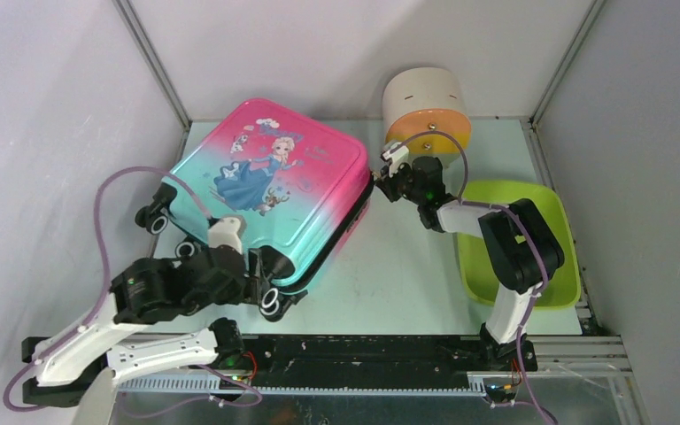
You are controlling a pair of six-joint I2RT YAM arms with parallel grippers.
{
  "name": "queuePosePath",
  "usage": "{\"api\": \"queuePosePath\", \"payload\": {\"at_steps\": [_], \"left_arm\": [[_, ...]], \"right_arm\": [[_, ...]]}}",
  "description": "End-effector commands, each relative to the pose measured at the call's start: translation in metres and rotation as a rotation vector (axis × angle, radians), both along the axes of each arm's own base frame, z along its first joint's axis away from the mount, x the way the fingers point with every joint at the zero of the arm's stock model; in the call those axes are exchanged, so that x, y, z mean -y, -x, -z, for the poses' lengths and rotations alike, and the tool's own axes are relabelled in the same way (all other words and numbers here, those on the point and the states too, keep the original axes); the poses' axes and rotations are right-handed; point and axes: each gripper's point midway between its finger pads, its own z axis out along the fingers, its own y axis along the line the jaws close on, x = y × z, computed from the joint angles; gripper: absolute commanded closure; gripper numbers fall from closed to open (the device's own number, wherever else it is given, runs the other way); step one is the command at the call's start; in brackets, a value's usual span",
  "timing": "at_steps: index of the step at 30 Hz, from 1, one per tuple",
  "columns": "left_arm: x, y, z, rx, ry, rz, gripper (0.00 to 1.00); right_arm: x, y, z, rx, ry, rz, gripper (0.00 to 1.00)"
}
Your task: Open, take out, and arrange the luggage
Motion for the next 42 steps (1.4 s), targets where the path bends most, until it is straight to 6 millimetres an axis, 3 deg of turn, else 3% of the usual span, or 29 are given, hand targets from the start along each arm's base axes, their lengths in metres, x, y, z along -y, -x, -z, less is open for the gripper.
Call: {"api": "queuePosePath", "payload": {"at_steps": [1,4,7,9,11,15,20,22,26,29,31,33,34,36,42], "left_arm": [[-0.035,-0.008,-0.035,0.065,0.036,-0.216,0.2],[-0.042,-0.023,-0.067,0.154,0.152,-0.354,0.14],[-0.063,-0.03,-0.098,0.234,0.233,-0.485,0.11],[-0.074,-0.034,-0.109,0.279,0.235,-0.541,0.13],[-0.081,-0.038,-0.108,0.282,0.17,-0.582,0.14],[-0.081,-0.051,-0.09,0.185,0.087,-0.639,0.18],[-0.121,-0.063,-0.078,0.167,0.128,-1.003,0.34],[-0.131,-0.062,-0.06,0.095,0.157,-1.183,0.42],[-0.14,-0.046,-0.005,-0.133,0.158,-1.506,0.6],[-0.131,-0.05,0.036,-0.244,0.221,-1.588,0.68],[-0.129,-0.055,0.053,-0.246,0.278,-1.634,0.71],[-0.129,-0.074,0.063,-0.185,0.353,-1.62,0.71],[-0.132,-0.092,0.058,-0.107,0.408,-1.592,0.7],[-0.139,-0.108,0.059,-0.035,0.433,-1.582,0.69],[-0.178,-0.145,0.037,0.136,0.339,-1.589,0.65]], "right_arm": [[0.008,-0.039,-0.066,0.19,-0.108,0.081,1.0],[0.007,-0.037,-0.068,0.185,-0.113,0.077,1.0],[0.007,-0.034,-0.072,0.184,-0.119,0.071,1.0],[0.007,-0.034,-0.074,0.185,-0.124,0.071,1.0],[0.006,-0.033,-0.079,0.192,-0.131,0.071,1.0],[0.005,-0.03,-0.085,0.192,-0.145,0.068,1.0],[0.008,-0.027,-0.087,0.184,-0.144,0.066,1.0],[0.009,-0.027,-0.088,0.188,-0.148,0.065,1.0],[0.009,-0.029,-0.09,0.194,-0.166,0.067,1.0],[0.009,-0.03,-0.091,0.198,-0.172,0.064,1.0],[0.009,-0.03,-0.089,0.193,-0.174,0.066,1.0],[0.008,-0.029,-0.088,0.183,-0.18,0.064,1.0],[0.007,-0.028,-0.088,0.178,-0.185,0.06,1.0],[0.005,-0.026,-0.088,0.174,-0.196,0.056,1.0],[0.001,-0.023,-0.085,0.115,-0.251,0.075,1.0]]}}
